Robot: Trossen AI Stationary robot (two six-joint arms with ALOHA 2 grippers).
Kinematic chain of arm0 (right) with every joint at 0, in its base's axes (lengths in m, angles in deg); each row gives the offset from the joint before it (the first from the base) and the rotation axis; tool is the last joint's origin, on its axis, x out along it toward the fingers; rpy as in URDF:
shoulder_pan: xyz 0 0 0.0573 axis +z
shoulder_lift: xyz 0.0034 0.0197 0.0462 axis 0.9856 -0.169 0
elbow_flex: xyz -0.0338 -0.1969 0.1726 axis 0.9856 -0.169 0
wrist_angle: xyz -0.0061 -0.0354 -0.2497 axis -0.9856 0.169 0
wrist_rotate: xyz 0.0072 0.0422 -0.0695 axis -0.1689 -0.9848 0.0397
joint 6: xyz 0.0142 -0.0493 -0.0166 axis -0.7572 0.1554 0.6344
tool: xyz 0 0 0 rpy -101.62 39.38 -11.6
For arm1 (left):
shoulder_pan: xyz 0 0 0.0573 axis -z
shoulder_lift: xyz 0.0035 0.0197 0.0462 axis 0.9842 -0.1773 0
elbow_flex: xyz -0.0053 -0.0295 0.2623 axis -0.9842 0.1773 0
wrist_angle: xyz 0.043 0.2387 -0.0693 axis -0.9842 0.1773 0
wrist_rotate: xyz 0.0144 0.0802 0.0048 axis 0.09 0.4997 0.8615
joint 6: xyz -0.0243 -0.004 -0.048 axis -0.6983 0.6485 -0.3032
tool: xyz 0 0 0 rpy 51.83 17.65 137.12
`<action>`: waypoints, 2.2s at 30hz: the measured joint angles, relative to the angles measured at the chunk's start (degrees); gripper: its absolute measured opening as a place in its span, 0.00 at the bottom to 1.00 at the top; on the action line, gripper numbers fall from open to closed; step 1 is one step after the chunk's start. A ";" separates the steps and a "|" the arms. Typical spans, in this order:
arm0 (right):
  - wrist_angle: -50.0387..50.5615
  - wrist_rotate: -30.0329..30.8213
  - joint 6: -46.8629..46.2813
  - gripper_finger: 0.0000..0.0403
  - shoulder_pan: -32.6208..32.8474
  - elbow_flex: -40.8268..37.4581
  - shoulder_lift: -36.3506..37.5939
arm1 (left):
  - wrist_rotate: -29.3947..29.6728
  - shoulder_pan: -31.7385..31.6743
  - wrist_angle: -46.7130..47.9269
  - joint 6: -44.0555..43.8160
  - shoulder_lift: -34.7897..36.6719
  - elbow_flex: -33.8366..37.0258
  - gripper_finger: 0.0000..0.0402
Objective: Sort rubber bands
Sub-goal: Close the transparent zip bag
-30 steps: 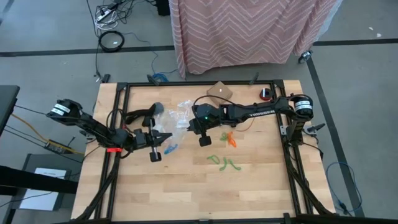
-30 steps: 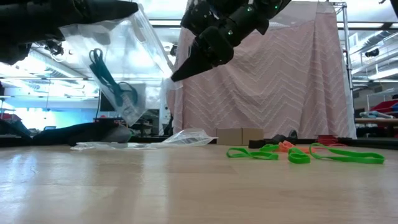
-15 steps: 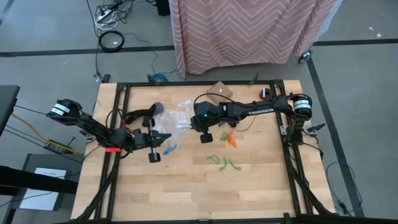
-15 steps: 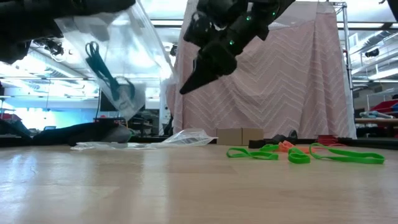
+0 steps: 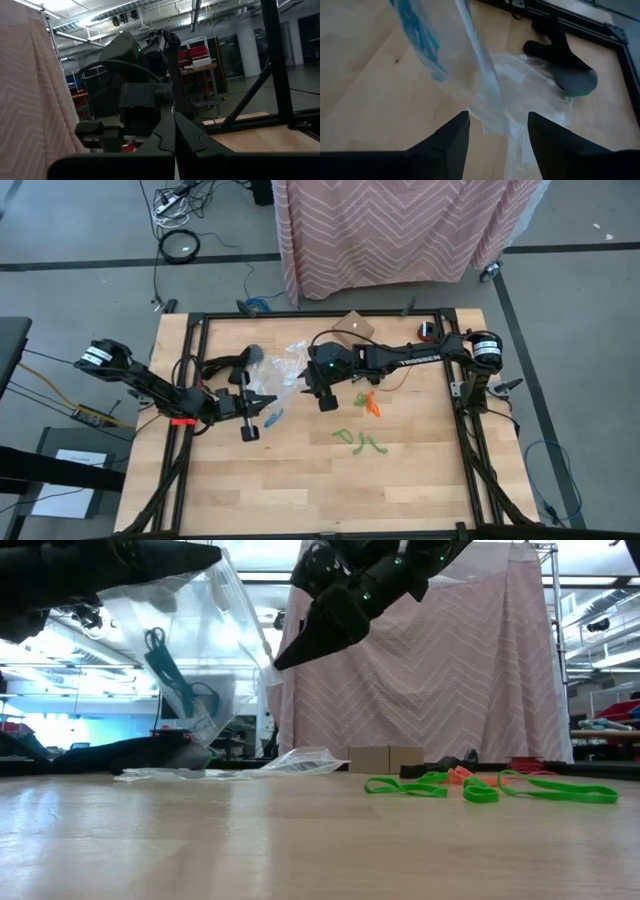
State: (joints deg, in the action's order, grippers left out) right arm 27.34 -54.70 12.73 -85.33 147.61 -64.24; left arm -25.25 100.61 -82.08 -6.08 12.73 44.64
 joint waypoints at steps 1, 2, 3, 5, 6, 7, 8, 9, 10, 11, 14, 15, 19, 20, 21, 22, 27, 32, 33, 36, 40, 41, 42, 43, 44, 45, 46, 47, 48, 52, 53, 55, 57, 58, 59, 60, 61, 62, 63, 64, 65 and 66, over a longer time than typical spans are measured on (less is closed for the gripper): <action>0.20 1.02 0.16 0.46 -0.01 0.00 0.00 | 0.01 -0.01 0.00 -0.37 0.00 0.00 0.00; 0.38 1.78 0.23 0.45 -0.06 0.00 0.00 | -0.11 -0.01 0.00 -0.88 0.00 0.00 0.00; 0.35 1.84 0.26 0.45 -0.15 0.00 0.00 | -0.36 -0.01 -0.02 -1.08 0.00 0.00 0.00; -0.50 0.57 0.70 0.44 -0.20 0.01 0.00 | -0.43 -0.01 0.15 -1.18 0.00 0.00 0.00; -1.23 -0.25 1.18 0.44 -0.19 0.02 0.02 | -0.43 -0.01 0.64 -1.16 0.00 0.00 0.00; -1.96 -0.92 1.61 0.44 0.05 0.02 0.02 | -0.40 -0.01 1.19 -1.12 -0.01 0.00 0.00; -2.48 -1.30 1.91 0.44 0.35 0.04 0.04 | -0.40 -0.01 1.64 -1.11 -0.02 0.03 0.00; -2.86 -1.46 2.27 0.44 0.60 0.04 0.07 | -0.40 -0.03 1.76 -1.10 -0.04 0.04 0.00; -3.01 -1.55 2.56 0.44 0.87 0.06 0.07 | -0.38 -0.03 1.72 -1.08 -0.04 0.04 0.00; -3.00 -1.73 2.74 0.44 1.05 0.07 0.07 | -0.36 -0.05 1.61 -1.07 -0.04 0.04 0.00; -3.02 -2.70 2.78 0.44 1.38 0.07 0.09 | -0.34 -0.15 1.22 -1.00 -0.04 0.04 0.00; -3.25 -3.16 2.78 0.44 1.38 0.07 0.09 | -0.32 -0.18 0.91 -1.03 -0.04 0.04 0.00; -5.22 -3.24 2.79 0.42 1.46 0.11 0.10 | -0.82 -0.16 0.91 -1.77 -0.04 0.04 0.00; -5.42 -3.26 2.80 0.41 1.46 0.12 0.11 | -1.04 -0.18 0.90 -2.19 -0.04 0.04 0.00; -5.51 -3.25 2.79 0.41 1.46 0.13 0.11 | -1.08 -0.16 0.90 -2.48 -0.04 0.04 0.00; -5.47 -3.24 2.80 0.40 1.46 0.13 0.11 | -1.18 -0.16 0.84 -2.64 -0.04 0.04 0.00; -5.51 -3.29 2.82 0.37 1.57 0.13 0.11 | -2.31 -0.16 -0.83 -2.69 -0.04 -0.22 0.00; -5.86 -3.25 2.82 0.33 1.87 0.11 0.11 | -3.91 -0.16 0.29 -2.74 -0.04 -1.30 0.00; -6.07 -3.18 2.80 0.31 1.93 0.13 0.11 | -4.09 -0.16 0.67 -2.72 -0.07 -1.47 0.00; -6.31 -3.18 2.80 0.25 1.97 0.13 0.13 | -4.37 -0.16 0.63 -2.73 -0.07 -1.54 0.00; -6.26 -3.11 2.80 0.11 1.97 0.13 0.13 | -4.36 -0.16 1.44 -2.73 -0.07 -1.55 0.00; -6.26 -3.09 2.81 0.07 1.97 0.12 0.13 | -4.35 -0.16 1.44 -2.73 -0.07 -1.55 0.00; -6.24 -3.08 2.81 0.04 1.97 0.13 0.13 | -4.35 -0.16 1.43 -2.73 -0.07 -1.55 0.00; -6.18 -3.03 2.81 0.03 1.97 0.13 0.13 | -4.36 -0.16 1.43 -2.73 -0.07 -1.55 0.00; -6.16 -3.03 2.78 0.03 1.97 0.13 0.13 | -4.34 -0.16 1.43 -2.73 -0.06 -1.55 0.00; -6.13 -3.03 2.80 0.04 1.97 0.13 0.13 | -4.35 -0.16 1.45 -2.73 -0.07 -1.55 0.00; -6.06 -3.02 2.79 0.04 1.97 0.13 0.13 | -4.36 -0.16 1.46 -2.73 -0.07 -1.55 0.00; -5.96 -3.03 2.80 0.04 1.97 0.13 0.13 | -4.35 -0.16 1.46 -2.73 -0.07 -1.55 0.00; -5.60 -3.03 2.78 0.04 1.97 0.13 0.15 | -4.32 -0.16 1.46 -2.73 -0.07 -1.55 0.00; -3.41 -3.24 2.63 0.02 1.92 0.22 0.23 | -3.79 -0.17 1.17 -2.73 -0.08 -1.55 0.00; -3.23 -3.22 2.42 0.02 1.87 0.22 0.26 | -3.77 -0.18 1.10 -2.68 -0.10 -1.55 0.00; -3.12 -3.22 2.23 0.02 1.84 0.24 0.26 | -3.73 -0.18 1.06 -2.64 -0.11 -1.55 0.00; -3.10 -3.22 2.25 0.02 1.84 0.24 0.26 | -3.71 -0.18 0.91 -2.62 -0.11 -1.55 0.00; -3.03 -3.20 2.25 0.02 1.84 0.24 0.26 | -3.71 -0.18 0.85 -2.60 -0.11 -1.55 0.00; -2.90 -3.21 2.25 0.02 1.84 0.24 0.26 | -3.69 -0.18 0.65 -2.49 -0.11 -1.55 0.00; -2.79 -3.22 2.25 0.02 1.75 0.24 0.26 | -3.59 -0.18 0.40 -2.39 -0.11 -1.55 0.00; -2.68 -3.23 2.25 0.02 1.69 0.25 0.27 | -3.51 -0.18 0.20 -2.27 -0.11 -1.55 0.00; -2.52 -3.22 2.25 0.02 1.61 0.27 0.31 | -3.51 -0.18 0.20 -2.23 -0.11 -1.55 0.00; -2.36 -3.22 2.25 0.02 1.54 0.28 0.33 | -3.49 -0.18 0.20 -2.24 -0.13 -1.55 0.00; -2.23 -3.23 2.25 0.02 1.47 0.28 0.33 | -3.49 -0.18 0.20 -2.26 -0.13 -1.55 0.00; -2.09 -3.24 2.25 0.02 1.46 0.28 0.33 | -3.46 -0.18 0.19 -2.27 -0.13 -1.55 0.00; -1.97 -3.24 2.27 0.02 1.46 0.28 0.33 | -3.46 -0.18 0.14 -2.27 -0.13 -1.54 0.00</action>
State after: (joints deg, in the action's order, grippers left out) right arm 25.37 -57.94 15.01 -83.87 147.90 -63.92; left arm -28.72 100.43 -81.95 -8.35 12.60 43.10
